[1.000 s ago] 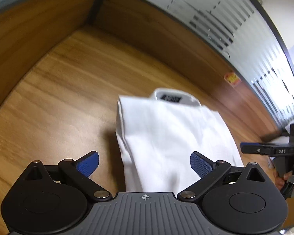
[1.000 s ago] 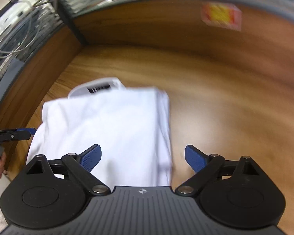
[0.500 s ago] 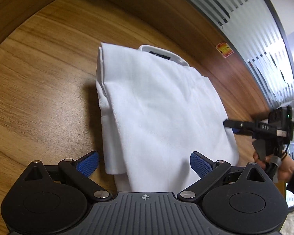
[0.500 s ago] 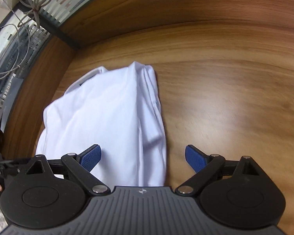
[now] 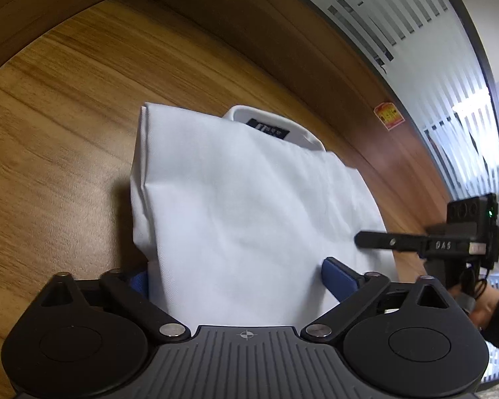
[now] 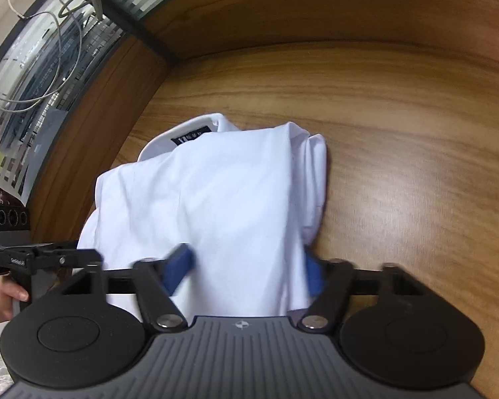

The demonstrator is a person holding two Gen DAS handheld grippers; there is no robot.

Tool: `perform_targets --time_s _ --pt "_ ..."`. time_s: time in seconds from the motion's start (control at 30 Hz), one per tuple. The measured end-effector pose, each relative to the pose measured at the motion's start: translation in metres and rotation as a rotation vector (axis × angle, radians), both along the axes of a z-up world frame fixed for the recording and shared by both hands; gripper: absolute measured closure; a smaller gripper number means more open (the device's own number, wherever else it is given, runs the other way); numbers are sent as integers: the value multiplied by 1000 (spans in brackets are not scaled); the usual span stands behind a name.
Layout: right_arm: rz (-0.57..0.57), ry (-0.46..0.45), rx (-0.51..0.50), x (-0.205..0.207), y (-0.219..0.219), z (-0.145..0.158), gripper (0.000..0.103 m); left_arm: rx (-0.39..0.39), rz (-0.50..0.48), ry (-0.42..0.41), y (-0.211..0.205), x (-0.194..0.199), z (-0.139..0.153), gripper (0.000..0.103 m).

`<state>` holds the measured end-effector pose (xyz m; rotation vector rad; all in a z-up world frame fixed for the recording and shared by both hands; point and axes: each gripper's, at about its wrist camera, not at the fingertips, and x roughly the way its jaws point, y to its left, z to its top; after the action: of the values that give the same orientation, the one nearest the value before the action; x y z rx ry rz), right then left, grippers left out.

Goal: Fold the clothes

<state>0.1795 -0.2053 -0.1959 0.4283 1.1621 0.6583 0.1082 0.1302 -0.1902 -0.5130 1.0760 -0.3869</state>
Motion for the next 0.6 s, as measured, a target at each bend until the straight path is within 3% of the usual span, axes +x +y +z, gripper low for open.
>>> perform_targets --time_s 0.07,0.13,0.23,0.47,0.57,0.6 --pt "-30 12 16 -6 -2 2 69 36 -6 -26 -5 0 7 39" --pt "-61 10 22 -11 -1 6 76 67 -10 -52 -6 2 16 57" --pt "-109 8 37 -15 3 11 80 114 -15 -91 -7 6 29 63" --pt "-216 -20 71 7 28 14 81 198 1 -146 16 43 48 61" --pt "-247 -32 54 22 42 11 81 259 -12 -181 21 56 59 53" --pt "-257 -36 49 27 47 10 81 280 -17 -192 22 60 63 45"
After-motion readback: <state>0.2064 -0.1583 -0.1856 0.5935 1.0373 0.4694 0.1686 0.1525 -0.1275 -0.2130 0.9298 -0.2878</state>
